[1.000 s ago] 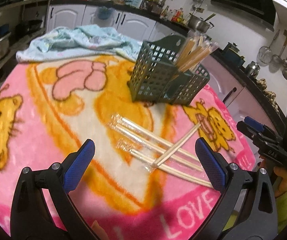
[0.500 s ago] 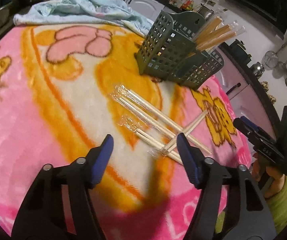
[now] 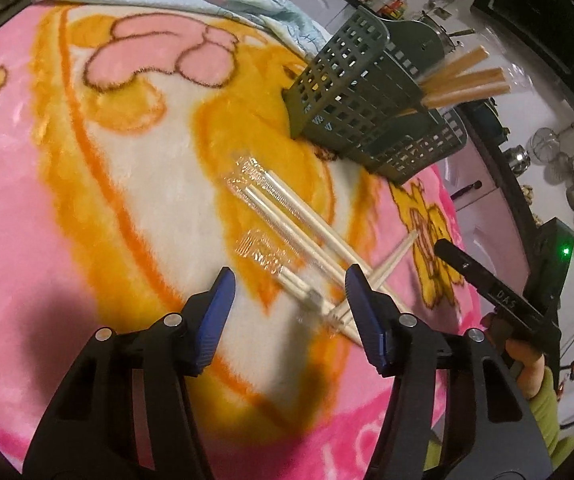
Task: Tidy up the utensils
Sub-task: 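Close the right tool on a wrapped chopstick while the left tool grasps another, then raise both held chopsticks and carry them over the green basket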
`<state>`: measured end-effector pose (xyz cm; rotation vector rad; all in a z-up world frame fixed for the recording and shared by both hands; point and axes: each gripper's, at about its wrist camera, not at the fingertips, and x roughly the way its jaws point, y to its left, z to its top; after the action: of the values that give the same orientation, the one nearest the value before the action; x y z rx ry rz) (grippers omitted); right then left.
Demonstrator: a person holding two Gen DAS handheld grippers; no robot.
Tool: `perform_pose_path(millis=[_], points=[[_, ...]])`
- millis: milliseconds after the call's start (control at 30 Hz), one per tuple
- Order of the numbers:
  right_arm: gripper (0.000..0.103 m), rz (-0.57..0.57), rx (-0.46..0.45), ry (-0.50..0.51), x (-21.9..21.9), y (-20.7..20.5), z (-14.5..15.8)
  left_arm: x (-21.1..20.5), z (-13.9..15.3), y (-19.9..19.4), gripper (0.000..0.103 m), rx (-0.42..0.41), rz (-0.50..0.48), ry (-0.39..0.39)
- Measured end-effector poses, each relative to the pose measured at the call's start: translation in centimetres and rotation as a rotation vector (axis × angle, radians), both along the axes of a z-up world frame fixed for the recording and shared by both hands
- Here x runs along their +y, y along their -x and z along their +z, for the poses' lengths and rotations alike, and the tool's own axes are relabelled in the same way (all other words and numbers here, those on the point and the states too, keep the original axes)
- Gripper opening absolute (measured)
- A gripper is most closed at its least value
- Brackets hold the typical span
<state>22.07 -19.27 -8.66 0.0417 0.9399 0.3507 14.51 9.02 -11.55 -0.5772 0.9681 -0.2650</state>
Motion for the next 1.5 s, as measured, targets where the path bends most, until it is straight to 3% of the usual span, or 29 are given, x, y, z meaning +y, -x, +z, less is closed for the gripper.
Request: perform_pose_path(millis=[133, 300, 433, 567, 700, 833, 1200, 1500], points=[[0.059, -0.024, 0.057, -0.015, 0.4, -0.9, -0.4, -0.3, -0.1, -0.9, 0.04, 0.013, 0.009, -0.007], [0.046, -0.081, 0.17, -0.067, 0.3, -2.3, -1.7, 0.1, -0.7, -1.7, 0.014, 0.03, 0.02, -0.032], [0.041, -0.126, 0.197, -0.065, 0.7, -3.2, -2.2, 0.7, -1.0, -1.9, 0.011, 0.031, 0.019, -0.014], [0.026, -0.126, 0.215, -0.05, 1.3, -4.0, -2.1, 1.0, -1.2, -2.0, 0.006, 0.025, 0.02, -0.011], [0.019, -0.132, 0.215, -0.044, 1.4, -4.7, -2.2, 1.3, -1.3, -2.1, 0.002, 0.018, 0.015, -0.009], [0.007, -0.105, 0.199, -0.049, 1.7, -4.6, -1.9, 1.3, -1.0, -2.0, 0.001, -0.001, 0.008, -0.026], [0.007, -0.076, 0.064, -0.141, -1.0, -2.7, 1.8, 2.0, 1.9, 0.0, 0.0, -0.089, 0.019, -0.046], [0.007, -0.02, -0.065, -0.098, -1.4, -1.2, 5.8, 1.6, 7.2, 1.9, 0.0, -0.224, 0.008, -0.059]])
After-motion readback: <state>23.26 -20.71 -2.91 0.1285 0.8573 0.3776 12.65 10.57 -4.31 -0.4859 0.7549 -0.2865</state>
